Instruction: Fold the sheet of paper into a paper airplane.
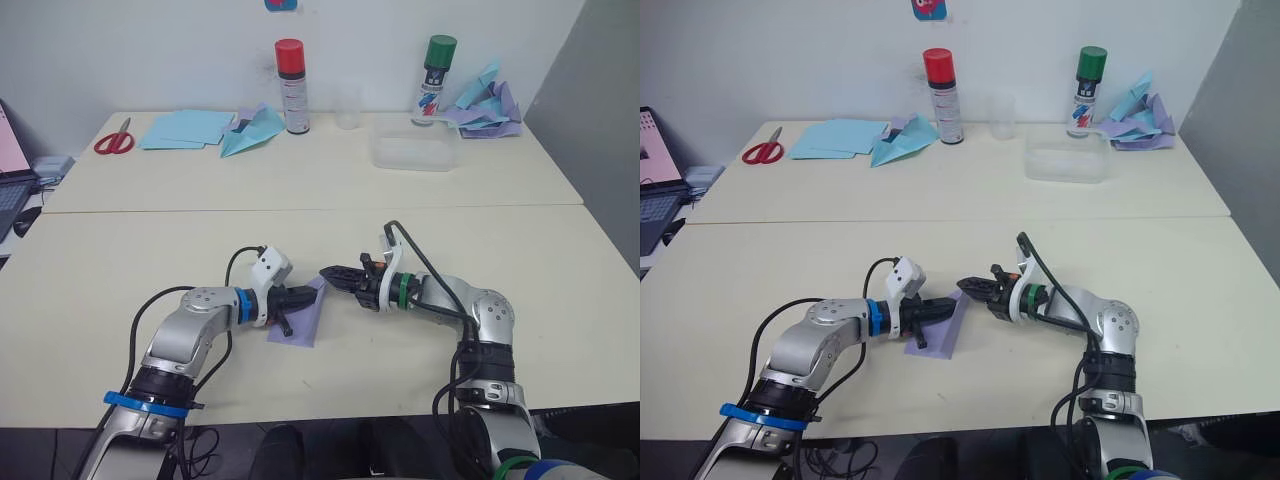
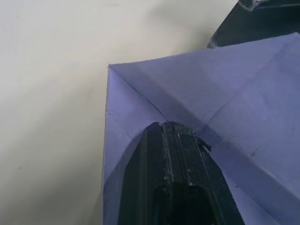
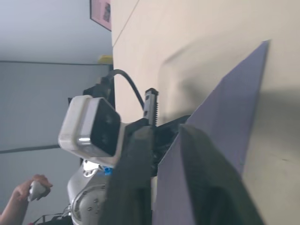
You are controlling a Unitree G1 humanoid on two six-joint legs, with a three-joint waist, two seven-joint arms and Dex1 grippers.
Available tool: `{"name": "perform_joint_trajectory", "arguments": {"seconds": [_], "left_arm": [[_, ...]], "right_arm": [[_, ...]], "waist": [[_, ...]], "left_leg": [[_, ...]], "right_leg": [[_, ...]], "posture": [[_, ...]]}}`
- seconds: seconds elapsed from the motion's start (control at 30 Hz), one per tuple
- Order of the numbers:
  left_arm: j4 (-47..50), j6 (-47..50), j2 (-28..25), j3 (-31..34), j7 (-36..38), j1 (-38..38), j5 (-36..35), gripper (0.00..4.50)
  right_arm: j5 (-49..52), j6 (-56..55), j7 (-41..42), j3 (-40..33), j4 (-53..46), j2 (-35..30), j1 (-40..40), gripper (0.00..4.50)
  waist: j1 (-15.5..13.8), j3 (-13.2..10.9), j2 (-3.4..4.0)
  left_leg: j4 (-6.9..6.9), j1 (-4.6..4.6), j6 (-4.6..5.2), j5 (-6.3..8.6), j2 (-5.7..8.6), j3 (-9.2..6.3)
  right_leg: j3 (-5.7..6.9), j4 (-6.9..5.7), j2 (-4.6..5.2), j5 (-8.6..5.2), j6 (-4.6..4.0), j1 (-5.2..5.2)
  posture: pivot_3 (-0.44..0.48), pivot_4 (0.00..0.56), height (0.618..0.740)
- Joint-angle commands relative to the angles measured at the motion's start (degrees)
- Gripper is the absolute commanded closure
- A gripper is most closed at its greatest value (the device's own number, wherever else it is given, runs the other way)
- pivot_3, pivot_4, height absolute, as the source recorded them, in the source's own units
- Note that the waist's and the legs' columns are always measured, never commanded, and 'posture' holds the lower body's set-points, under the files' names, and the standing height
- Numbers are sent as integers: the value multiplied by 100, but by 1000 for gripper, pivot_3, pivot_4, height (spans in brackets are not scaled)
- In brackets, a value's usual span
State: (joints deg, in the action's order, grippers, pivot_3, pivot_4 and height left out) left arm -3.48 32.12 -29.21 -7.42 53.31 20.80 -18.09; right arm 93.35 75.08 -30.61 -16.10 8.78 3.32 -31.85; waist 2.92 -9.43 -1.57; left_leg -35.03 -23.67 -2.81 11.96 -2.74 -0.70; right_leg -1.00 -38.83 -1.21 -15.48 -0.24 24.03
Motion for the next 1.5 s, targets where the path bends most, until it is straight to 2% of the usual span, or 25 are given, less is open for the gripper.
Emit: {"name": "perform_joint_trajectory", "arguments": {"seconds": [0.03, 0.6, 0.83, 1.27, 1.5], "left_arm": [[-90, 179, -129, -90, -32, -181, 119, 4500], [-101, 162, -170, -117, -48, -156, 156, 4500], [-114, 150, -215, -129, -31, -147, 172, 4500], [-118, 158, -231, -155, -28, -116, 178, 4500], [-42, 196, -261, -150, -46, -172, 156, 4500]], "right_arm": [[439, -170, -22, 220, -127, -66, 56, 4471], [809, -867, -57, 943, -217, -449, 372, 4471], [985, -1147, 57, 772, -254, -825, -19, 4471], [-66, -828, 871, 1148, -265, -1438, 391, 4471], [-383, -594, 1224, 1253, -380, -1425, 567, 4471]], "waist": [[2, 0, 0], [12, 1, -1], [17, 0, -1], [12, 2, -2], [13, 3, -4]], "left_leg": [[0, 0, 0, 0, 0, 0], [-4, 1, 0, 0, 0, 2], [-5, 2, 0, 0, 0, 4], [-6, 3, 0, 0, -1, 6], [-6, 7, 0, 0, -1, 7]], "right_leg": [[0, 0, 0, 0, 0, 0], [-3, -4, -1, 0, 0, 0], [-5, -5, -1, 0, 0, 0], [-8, -7, -2, 0, 0, 0], [-10, -9, -4, 0, 0, -1]], "posture": [[0, 150, 740], [0, 150, 740], [0, 150, 740], [0, 150, 740], [0, 150, 740]]}}
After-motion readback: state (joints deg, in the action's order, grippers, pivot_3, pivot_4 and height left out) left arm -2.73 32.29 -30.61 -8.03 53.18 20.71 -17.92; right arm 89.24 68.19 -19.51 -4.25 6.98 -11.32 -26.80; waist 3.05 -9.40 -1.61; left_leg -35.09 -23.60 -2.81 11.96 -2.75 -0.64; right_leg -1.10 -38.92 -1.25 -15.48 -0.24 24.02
